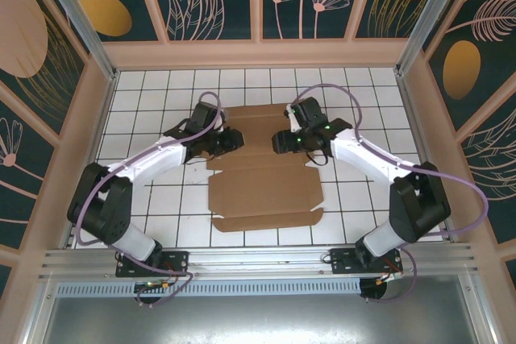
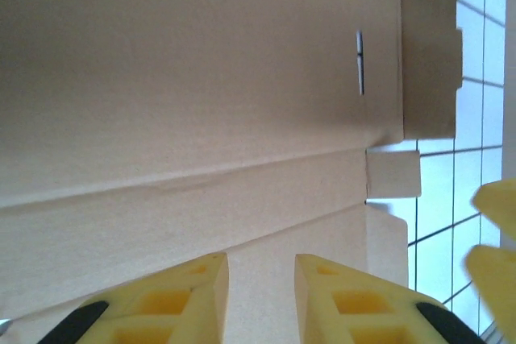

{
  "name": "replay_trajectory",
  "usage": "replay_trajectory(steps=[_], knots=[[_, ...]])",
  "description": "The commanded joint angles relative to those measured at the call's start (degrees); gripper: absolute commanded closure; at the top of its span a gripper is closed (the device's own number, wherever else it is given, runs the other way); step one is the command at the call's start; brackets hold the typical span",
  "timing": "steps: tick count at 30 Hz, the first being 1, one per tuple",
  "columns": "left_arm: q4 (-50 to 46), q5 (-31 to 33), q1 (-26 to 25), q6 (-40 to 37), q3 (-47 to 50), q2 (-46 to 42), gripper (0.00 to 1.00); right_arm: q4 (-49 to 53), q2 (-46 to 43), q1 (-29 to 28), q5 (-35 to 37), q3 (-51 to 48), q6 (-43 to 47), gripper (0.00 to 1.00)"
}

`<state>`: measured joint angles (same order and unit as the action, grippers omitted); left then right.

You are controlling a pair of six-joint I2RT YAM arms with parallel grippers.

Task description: Fold the paper box

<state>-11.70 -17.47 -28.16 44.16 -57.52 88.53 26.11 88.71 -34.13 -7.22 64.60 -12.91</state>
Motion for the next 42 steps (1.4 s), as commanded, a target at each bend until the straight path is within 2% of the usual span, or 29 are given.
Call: replay_trajectory(steps=[1, 6, 12, 15, 21, 25, 30, 33, 36, 42], knots=[[-4.47, 4.21, 2.58, 0.40, 1.47, -3.99, 0.71, 2.16, 5.30, -2.13, 2.24, 4.61, 1.57, 0.30], [-7.15, 8.71, 4.64, -0.47, 2.85, -7.12, 0.70, 4.41, 14.43, -3.94, 4.99, 10.67, 0.15, 0.24], [-8.55, 10.93, 5.96, -0.91, 0.44, -7.29, 0.66, 11.64, 26.75, -4.40, 13.38, 20.97, -2.05, 0.23], [-8.17, 10.85, 6.09, -0.83, -0.59, -7.34, 0.65, 13.12, 30.13, -4.40, 14.02, 24.25, -2.21, 0.23], [-8.04, 9.95, 6.68, -0.65, -2.65, -5.71, 0.63, 14.30, 33.33, -4.93, 12.14, 24.71, -2.36, 0.22], [-7.63, 8.86, 8.01, -0.25, -5.13, -3.50, 0.54, 16.54, 36.33, -5.13, 15.13, 23.02, -0.86, 0.23], [-7.10, 8.84, 11.00, -0.50, -9.89, 2.21, 0.36, 14.56, 35.37, -4.28, 12.84, 17.44, -0.88, 0.26], [-3.29, 5.03, 14.72, 0.90, -11.53, 6.93, 0.24, 13.93, 35.22, -4.32, 11.76, 16.66, -0.94, 0.27], [-2.36, 2.91, 16.73, -0.86, -16.22, 13.66, 0.22, 13.72, 35.62, -4.40, 11.53, 17.04, -0.85, 0.28], [-4.74, 1.83, 16.98, -7.03, -28.55, 24.79, 0.25, 13.54, 36.72, -4.53, 10.93, 17.14, -0.93, 0.31]])
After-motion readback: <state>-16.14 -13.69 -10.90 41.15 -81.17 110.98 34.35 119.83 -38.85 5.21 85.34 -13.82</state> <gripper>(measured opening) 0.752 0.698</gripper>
